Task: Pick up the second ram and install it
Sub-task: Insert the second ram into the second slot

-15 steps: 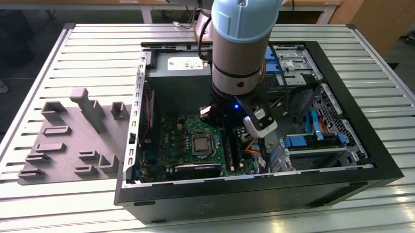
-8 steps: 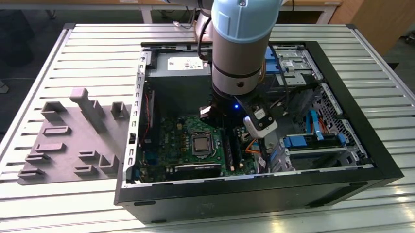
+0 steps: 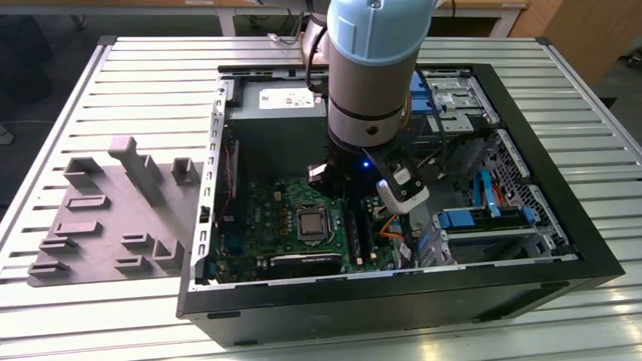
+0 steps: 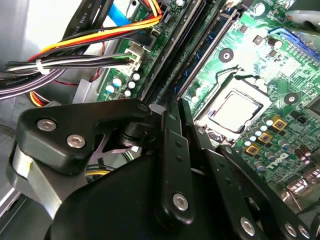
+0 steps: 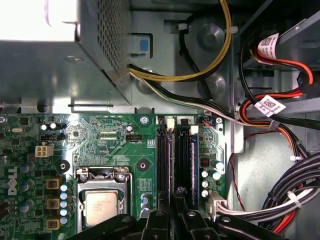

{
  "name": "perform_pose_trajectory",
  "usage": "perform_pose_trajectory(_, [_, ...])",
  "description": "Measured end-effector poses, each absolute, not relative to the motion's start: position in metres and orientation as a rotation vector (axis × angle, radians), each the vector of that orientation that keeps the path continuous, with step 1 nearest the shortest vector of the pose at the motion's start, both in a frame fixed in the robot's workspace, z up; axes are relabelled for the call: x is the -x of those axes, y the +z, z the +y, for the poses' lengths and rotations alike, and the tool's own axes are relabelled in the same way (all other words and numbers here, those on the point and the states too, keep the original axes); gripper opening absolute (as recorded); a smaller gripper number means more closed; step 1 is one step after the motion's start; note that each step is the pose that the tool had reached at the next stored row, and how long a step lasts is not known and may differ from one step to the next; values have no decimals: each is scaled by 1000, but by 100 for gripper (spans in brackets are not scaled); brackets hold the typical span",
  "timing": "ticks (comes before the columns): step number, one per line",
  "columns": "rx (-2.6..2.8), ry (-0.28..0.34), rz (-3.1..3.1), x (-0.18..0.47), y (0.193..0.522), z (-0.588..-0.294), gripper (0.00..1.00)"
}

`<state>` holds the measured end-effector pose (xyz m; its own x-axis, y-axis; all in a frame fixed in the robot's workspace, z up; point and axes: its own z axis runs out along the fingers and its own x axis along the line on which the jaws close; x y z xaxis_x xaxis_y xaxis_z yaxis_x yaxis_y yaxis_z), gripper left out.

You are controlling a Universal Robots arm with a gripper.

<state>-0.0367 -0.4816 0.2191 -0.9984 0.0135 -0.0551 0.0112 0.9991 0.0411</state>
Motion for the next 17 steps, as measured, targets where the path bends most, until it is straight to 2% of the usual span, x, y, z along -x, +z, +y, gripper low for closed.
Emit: perform_pose_trajectory(17, [-19, 63, 3085, 37, 242, -482, 18])
